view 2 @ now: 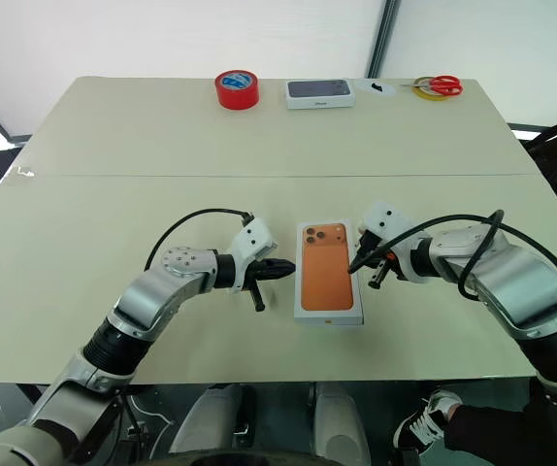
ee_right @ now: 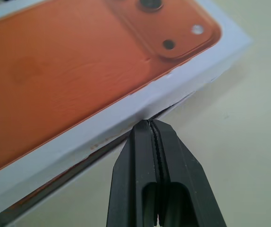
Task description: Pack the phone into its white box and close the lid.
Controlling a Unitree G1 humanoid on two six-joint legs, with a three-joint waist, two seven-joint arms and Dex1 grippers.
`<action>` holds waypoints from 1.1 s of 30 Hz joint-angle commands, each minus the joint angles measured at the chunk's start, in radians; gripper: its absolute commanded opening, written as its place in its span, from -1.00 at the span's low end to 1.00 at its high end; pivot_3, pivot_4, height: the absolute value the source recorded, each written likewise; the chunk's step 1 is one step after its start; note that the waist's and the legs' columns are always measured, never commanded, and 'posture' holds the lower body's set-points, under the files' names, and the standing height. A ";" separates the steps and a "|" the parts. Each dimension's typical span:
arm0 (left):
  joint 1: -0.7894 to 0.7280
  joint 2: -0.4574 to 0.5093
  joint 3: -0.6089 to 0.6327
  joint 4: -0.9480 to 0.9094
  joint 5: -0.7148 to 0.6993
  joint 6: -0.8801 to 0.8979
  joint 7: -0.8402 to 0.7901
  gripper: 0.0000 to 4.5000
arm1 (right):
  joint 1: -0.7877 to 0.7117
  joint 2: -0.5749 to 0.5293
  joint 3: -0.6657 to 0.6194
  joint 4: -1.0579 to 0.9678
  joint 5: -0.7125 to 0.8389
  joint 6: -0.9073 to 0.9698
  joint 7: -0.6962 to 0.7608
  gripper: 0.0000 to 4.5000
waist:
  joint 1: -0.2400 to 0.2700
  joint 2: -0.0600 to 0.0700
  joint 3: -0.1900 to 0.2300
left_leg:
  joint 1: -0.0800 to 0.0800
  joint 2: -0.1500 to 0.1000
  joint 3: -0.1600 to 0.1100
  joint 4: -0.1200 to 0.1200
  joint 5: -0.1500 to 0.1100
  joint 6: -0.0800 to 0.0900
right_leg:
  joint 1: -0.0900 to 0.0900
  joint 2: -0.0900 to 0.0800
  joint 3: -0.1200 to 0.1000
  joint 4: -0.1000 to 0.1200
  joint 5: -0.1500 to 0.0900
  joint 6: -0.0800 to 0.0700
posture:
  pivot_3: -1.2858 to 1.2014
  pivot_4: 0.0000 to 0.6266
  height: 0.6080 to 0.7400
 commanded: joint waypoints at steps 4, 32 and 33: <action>-0.031 -0.034 -0.022 -0.029 -0.008 -0.028 -0.017 -1.00 | 0.010 -0.002 -0.038 -0.047 -0.008 0.004 0.030 -0.98 | 0.000 0.000 0.000 | 0.000 0.000 0.000 0.000 0.000 0.000 | 0.000 0.000 0.000 0.000 0.000 0.000 | 0.03 -0.52 0.87; -0.036 -0.031 0.135 -0.024 -0.086 0.020 0.024 -1.00 | 0.134 -0.092 -0.221 -0.051 -0.019 -0.120 0.178 -0.98 | 0.002 0.000 0.000 | 0.001 0.000 0.000 0.000 0.000 0.000 | 0.001 0.000 0.000 0.000 0.001 0.001 | 0.03 -0.52 0.87; -0.047 -0.039 0.133 -0.021 -0.086 0.024 0.028 -1.00 | 0.157 -0.096 -0.240 -0.066 -0.007 -0.137 0.202 -0.98 | 0.002 0.000 0.000 | 0.001 0.000 0.000 0.000 0.000 0.000 | 0.001 0.000 0.000 0.000 0.001 0.001 | 0.03 -0.52 0.87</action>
